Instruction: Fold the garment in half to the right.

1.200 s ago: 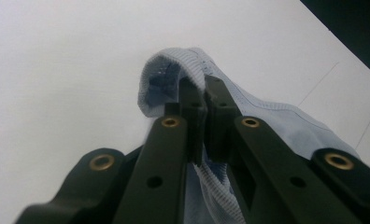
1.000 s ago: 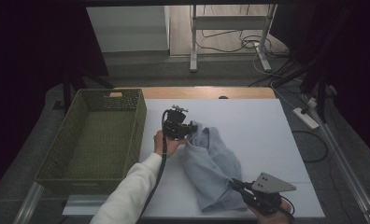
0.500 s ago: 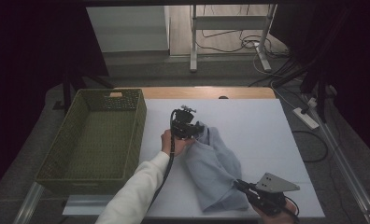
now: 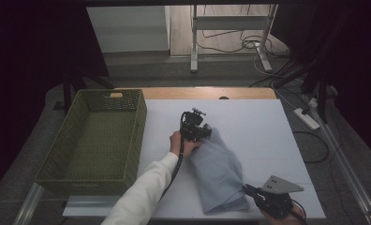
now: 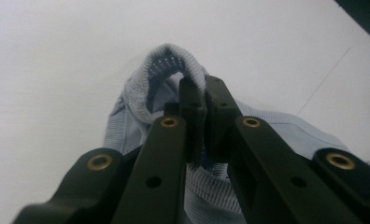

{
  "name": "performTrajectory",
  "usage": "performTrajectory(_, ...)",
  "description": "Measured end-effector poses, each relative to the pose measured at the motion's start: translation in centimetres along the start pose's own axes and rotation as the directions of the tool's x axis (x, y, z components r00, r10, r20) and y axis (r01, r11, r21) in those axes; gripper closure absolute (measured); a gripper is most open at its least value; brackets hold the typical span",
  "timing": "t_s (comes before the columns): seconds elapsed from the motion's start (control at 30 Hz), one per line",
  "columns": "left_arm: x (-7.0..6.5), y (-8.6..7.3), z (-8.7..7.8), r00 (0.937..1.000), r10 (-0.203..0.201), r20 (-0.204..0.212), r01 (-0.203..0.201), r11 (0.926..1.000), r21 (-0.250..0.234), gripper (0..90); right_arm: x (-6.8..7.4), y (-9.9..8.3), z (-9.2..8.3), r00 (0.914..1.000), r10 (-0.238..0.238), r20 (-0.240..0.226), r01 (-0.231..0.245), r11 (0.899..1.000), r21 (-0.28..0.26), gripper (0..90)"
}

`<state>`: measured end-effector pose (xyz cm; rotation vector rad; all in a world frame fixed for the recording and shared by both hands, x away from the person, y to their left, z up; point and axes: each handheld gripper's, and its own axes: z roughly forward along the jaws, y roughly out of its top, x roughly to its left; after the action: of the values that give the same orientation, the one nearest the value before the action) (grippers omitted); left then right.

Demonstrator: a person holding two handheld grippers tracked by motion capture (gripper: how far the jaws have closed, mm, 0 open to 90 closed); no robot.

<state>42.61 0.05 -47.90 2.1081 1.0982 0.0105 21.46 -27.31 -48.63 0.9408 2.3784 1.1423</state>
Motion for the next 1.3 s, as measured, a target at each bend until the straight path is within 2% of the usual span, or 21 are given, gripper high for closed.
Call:
performTrajectory(0.2, -0.3, 0.0, 0.7, 1.0000, -0.003, 0.005, 0.002, 0.9999, 0.010, 86.3, -0.1, -0.3, 0.2, 1.0000, -0.002, -0.006, 0.002, 0.999, 0.034, 87.0)
performTrajectory(0.47, -0.2, -0.2, 1.0, 0.9999, -0.003, 0.013, 0.003, 0.9999, 0.015, 86.2, -0.1, -0.4, 0.3, 0.9998, -0.003, -0.019, 0.003, 0.999, 0.045, 87.0)
performTrajectory(0.9, -0.9, -0.1, 2.5, 0.9996, 0.021, 0.018, -0.022, 0.9991, 0.036, 86.2, -0.3, -0.7, 0.0, 1.0000, 0.001, 0.001, -0.001, 0.998, 0.066, 87.0)
performTrajectory(1.03, -1.1, -0.1, 2.9, 0.9995, 0.018, 0.028, -0.019, 0.9989, 0.044, 85.8, -0.3, -0.9, 0.0, 0.9999, 0.008, -0.008, -0.007, 0.997, 0.076, 87.0)
performTrajectory(1.2, -1.0, -0.2, 3.1, 0.9991, 0.018, 0.038, -0.020, 0.9985, 0.052, 82.4, 0.0, -1.0, 0.5, 0.9994, -0.011, -0.032, 0.014, 0.994, 0.112, 87.0)
performTrajectory(1.3, -1.1, -0.2, 3.0, 0.9990, 0.015, 0.042, -0.017, 0.9988, 0.047, 80.1, -0.1, -1.0, 0.6, 0.9993, -0.004, -0.037, 0.009, 0.993, 0.119, 86.9)
